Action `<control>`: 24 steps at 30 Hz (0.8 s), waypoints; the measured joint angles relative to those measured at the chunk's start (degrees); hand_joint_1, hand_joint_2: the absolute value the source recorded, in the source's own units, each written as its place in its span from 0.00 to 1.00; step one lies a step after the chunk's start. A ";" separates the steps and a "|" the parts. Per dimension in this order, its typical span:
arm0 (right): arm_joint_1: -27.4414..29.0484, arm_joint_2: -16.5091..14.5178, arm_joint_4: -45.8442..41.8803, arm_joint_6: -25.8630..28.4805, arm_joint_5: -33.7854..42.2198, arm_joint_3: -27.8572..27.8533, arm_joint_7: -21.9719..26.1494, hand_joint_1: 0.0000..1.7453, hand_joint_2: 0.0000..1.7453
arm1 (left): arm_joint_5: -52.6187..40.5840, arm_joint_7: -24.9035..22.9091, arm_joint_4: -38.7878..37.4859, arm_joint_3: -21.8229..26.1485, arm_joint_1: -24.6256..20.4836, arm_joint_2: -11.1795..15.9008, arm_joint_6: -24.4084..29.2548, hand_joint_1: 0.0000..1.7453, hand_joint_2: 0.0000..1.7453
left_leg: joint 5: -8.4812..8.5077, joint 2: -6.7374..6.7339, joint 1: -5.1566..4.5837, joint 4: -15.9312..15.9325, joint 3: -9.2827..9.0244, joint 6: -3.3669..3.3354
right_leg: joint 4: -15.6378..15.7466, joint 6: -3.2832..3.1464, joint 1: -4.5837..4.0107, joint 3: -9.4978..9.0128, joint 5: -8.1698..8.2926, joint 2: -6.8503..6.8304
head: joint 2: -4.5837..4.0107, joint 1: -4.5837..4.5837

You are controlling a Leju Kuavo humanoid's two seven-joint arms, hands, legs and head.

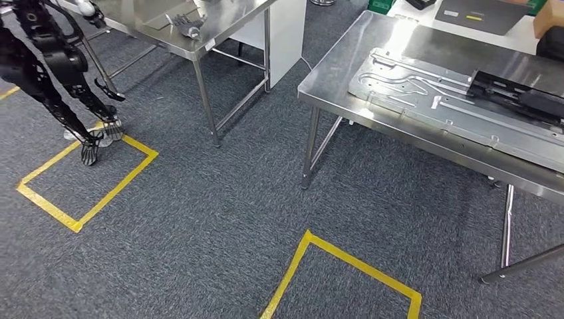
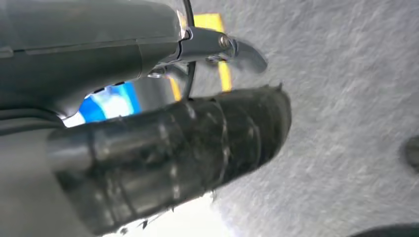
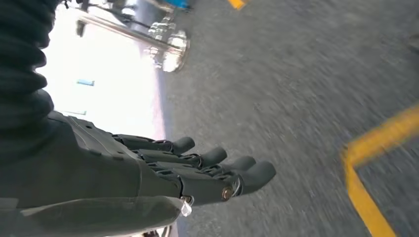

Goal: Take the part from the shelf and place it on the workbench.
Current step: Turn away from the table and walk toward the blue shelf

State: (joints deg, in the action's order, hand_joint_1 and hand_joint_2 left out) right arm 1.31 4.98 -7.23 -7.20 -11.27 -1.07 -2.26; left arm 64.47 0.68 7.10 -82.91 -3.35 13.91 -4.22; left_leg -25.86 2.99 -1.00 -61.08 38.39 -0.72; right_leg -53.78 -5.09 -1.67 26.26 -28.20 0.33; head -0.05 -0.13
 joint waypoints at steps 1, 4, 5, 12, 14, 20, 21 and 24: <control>0.08 -0.28 0.35 -0.32 0.06 -0.27 -0.12 0.00 1.00 | -0.05 -0.02 0.01 -0.01 -0.01 -0.03 -0.04 0.00 0.00 | -3.41 -1.17 0.40 -3.20 0.68 0.67 | 0.09 0.23 0.13 0.73 0.65 -0.83 | 0.00 0.01; 0.30 -1.03 1.31 -0.95 0.07 -0.61 -0.40 0.00 1.00 | -0.22 0.01 0.01 -0.01 -0.06 -0.02 -0.05 0.00 0.00 | -6.16 -2.49 2.22 -12.09 1.16 2.85 | -0.87 1.49 0.73 3.63 2.11 -3.74 | 0.00 0.01; 0.27 -1.14 1.53 -1.11 0.07 -0.63 -0.45 0.00 1.00 | -0.26 0.03 0.01 -0.01 -0.08 -0.01 -0.04 0.00 0.00 | -4.47 -2.76 2.86 -12.41 0.03 3.59 | -1.56 1.92 1.02 4.80 2.44 -4.63 | 0.00 0.01; -0.87 -0.83 2.93 -1.57 0.88 -1.53 -0.03 0.00 1.00 | -0.51 0.29 0.20 -0.08 -0.67 0.29 0.03 0.00 0.00 | -5.69 -6.25 3.41 2.25 -10.78 2.32 | -6.92 5.63 2.31 9.50 3.58 -8.52 | 0.00 -0.07; -0.93 -0.88 3.33 -1.58 0.98 -1.70 0.05 0.00 1.00 | -0.53 0.29 0.19 -0.10 -0.66 0.49 0.05 0.00 0.00 | -4.29 -5.40 3.16 2.37 -9.39 0.84 | -8.37 6.56 2.82 10.15 0.91 -5.98 | -0.02 -0.10; -0.49 -0.97 4.65 -1.66 0.93 -1.83 1.40 0.00 1.00 | -0.54 0.43 0.18 -0.18 -0.50 0.56 -0.09 0.00 0.00 | 0.79 -1.45 2.16 2.22 -2.91 -0.44 | -20.69 5.47 2.23 9.73 -8.68 -0.29 | -0.04 -0.07; -0.60 -0.96 4.80 -1.68 0.86 -1.83 1.78 0.00 1.00 | -0.54 0.50 0.18 -0.19 -0.45 0.56 -0.14 0.00 0.00 | 1.65 -0.68 2.14 2.19 -1.88 -0.31 | -18.53 5.06 2.00 7.36 -6.95 0.08 | -0.04 -0.08; -0.98 -0.82 5.29 -1.88 0.70 -1.83 2.62 0.00 1.00 | -0.52 0.72 0.21 -0.22 -0.52 0.43 -0.39 0.00 0.00 | 4.06 1.40 2.07 2.28 0.10 0.38 | -6.04 3.55 1.39 -1.97 -5.38 3.97 | -0.04 -0.07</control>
State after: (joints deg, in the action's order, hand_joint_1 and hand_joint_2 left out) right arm 0.33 4.16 -1.95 -9.08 -10.57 -2.91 0.36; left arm 63.95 1.40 7.31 -83.13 -3.87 14.34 -4.61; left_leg -21.80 4.39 1.07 -58.80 38.49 -0.33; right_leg -59.82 -1.54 -0.28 24.29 -33.57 4.31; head -0.09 -0.19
